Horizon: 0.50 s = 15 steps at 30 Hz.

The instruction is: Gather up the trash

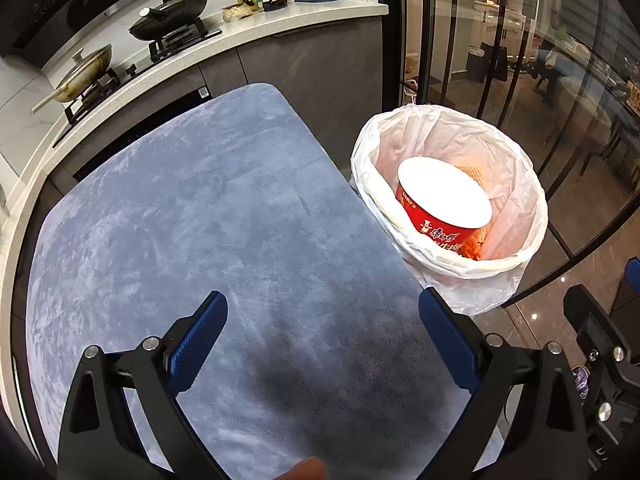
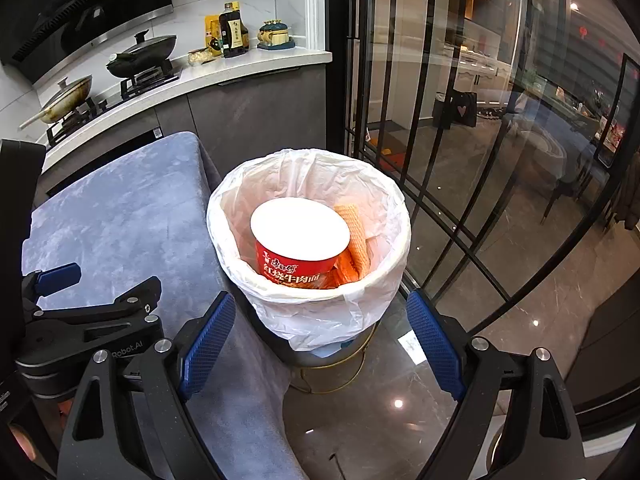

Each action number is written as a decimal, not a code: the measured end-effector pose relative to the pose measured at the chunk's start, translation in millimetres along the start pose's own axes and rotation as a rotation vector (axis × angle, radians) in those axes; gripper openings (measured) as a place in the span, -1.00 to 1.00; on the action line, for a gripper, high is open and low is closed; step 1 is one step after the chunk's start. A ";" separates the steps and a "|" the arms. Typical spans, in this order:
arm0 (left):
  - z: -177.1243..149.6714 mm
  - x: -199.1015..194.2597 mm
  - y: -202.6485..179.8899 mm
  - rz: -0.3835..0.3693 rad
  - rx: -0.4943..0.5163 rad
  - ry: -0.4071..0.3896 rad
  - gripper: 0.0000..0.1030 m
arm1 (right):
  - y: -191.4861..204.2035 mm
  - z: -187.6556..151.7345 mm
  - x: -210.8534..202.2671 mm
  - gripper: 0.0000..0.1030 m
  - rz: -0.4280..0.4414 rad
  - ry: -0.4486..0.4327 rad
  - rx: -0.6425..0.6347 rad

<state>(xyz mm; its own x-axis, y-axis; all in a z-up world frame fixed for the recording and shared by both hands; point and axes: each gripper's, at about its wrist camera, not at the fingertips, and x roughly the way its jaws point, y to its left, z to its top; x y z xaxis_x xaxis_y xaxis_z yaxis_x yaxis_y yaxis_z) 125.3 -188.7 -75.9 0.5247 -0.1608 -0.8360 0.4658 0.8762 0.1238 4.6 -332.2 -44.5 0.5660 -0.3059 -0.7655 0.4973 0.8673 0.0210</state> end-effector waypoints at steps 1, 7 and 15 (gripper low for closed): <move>-0.1 1.4 -0.3 0.002 -0.003 0.004 0.79 | -1.6 0.2 0.9 0.63 0.000 0.002 0.001; -1.0 3.5 -2.2 0.013 -0.008 0.003 0.79 | -6.4 -1.1 3.7 0.63 -0.002 0.004 0.007; -1.3 2.3 -2.2 0.015 -0.009 0.001 0.79 | -8.0 -0.8 4.4 0.63 -0.006 0.003 0.004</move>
<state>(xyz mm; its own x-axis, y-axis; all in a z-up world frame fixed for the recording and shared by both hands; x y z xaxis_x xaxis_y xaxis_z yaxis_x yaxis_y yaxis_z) 124.6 -190.4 -78.8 0.5303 -0.1474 -0.8349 0.4516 0.8825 0.1310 2.5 -340.1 -48.5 0.5609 -0.3100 -0.7676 0.5032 0.8640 0.0188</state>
